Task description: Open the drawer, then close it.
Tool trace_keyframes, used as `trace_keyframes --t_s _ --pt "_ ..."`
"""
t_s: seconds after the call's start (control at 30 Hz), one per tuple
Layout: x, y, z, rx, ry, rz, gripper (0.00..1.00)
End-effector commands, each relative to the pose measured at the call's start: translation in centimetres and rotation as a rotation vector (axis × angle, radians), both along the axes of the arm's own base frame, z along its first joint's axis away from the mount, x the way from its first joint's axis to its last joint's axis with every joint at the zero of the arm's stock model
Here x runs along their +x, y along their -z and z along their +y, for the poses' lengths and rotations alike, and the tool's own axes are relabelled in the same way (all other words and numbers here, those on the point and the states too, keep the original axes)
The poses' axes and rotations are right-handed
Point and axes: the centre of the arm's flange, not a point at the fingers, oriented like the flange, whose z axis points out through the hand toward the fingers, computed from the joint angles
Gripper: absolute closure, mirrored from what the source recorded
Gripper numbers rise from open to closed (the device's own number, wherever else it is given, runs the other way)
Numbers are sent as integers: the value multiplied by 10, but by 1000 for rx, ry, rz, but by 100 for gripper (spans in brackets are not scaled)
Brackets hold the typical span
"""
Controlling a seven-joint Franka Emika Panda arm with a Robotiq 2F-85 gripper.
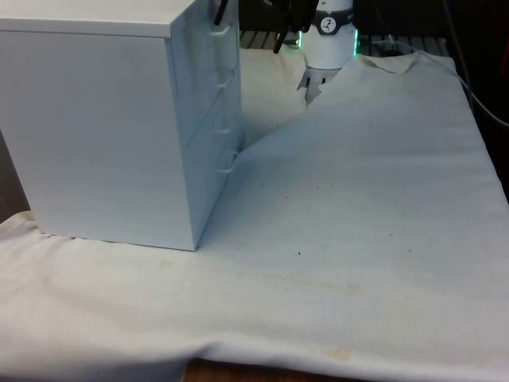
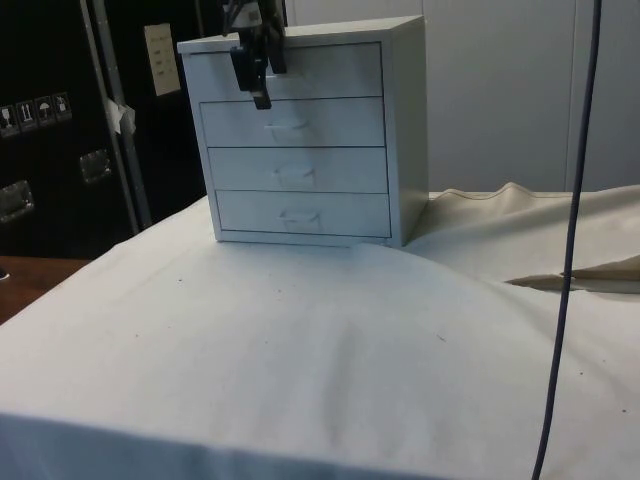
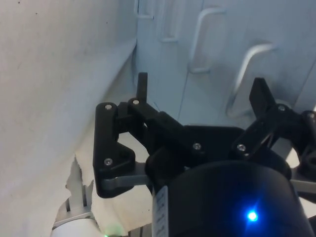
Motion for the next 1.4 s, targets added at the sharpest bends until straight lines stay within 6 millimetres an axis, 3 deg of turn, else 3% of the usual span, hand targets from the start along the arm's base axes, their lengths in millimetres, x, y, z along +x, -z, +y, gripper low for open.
trace_keyframes --t_s 0.0,0.27,0.43,0.5,0.53,0.77,0.8,0.83,0.87,1.07,1.37 --pt "1 1 1 -2 -1 -4 0" --pt "1 1 3 -1 0 -4 1" --pt "0 0 2 -3 1 -1 30" --pt "1 1 4 -2 0 -6 35" --pt "1 1 4 -3 2 -6 44" --pt "1 -1 1 -8 0 -4 79" --pt "1 1 5 -4 0 -6 79" --pt "1 1 4 -4 1 -6 93" --pt "1 1 4 -4 1 -5 98" --pt "1 -2 3 -8 15 -10 100" --pt "3 -10 27 -3 21 -20 100"
